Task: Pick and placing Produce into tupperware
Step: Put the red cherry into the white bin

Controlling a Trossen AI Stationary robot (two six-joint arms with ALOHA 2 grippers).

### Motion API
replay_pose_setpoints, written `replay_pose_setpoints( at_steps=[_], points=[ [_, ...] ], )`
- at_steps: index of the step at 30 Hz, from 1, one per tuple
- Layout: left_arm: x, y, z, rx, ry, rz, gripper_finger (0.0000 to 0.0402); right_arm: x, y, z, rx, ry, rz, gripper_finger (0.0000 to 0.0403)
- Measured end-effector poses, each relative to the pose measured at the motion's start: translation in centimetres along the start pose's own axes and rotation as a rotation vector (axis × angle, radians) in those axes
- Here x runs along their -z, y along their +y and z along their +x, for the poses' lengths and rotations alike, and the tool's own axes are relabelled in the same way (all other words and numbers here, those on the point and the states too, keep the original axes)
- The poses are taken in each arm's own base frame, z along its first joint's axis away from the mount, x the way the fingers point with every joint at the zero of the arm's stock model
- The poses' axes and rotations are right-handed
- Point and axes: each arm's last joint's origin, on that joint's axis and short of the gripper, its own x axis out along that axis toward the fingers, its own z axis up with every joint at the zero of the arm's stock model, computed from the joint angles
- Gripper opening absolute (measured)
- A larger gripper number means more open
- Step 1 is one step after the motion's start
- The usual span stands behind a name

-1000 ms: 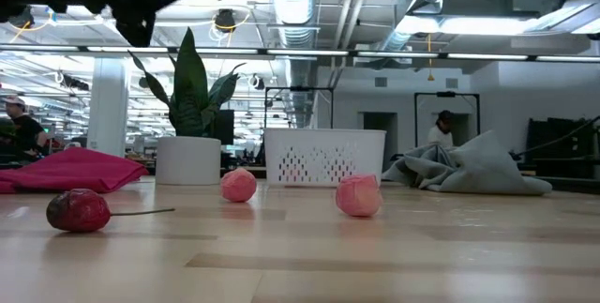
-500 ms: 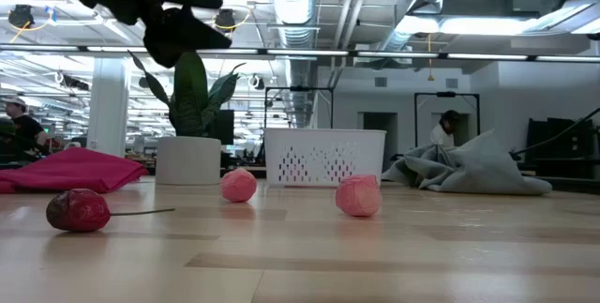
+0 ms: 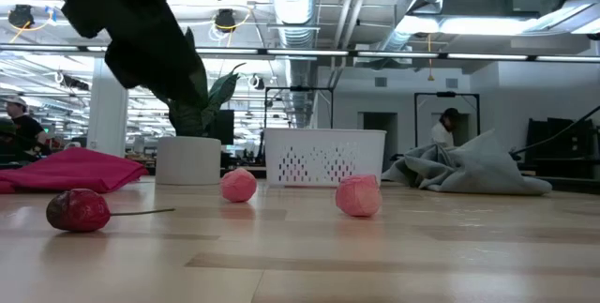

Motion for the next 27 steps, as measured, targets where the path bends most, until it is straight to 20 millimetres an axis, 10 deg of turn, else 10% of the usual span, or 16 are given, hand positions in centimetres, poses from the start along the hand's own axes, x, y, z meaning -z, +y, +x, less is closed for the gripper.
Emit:
replay_pose_setpoints(
  at_steps=[27],
  points=[
    [3.0,-2.5,3.4,-0.058,0.082,-0.059,0.0252,-0.1,0.0,0.1,0.003,-0.017,-0.022,0.0317]
  ],
)
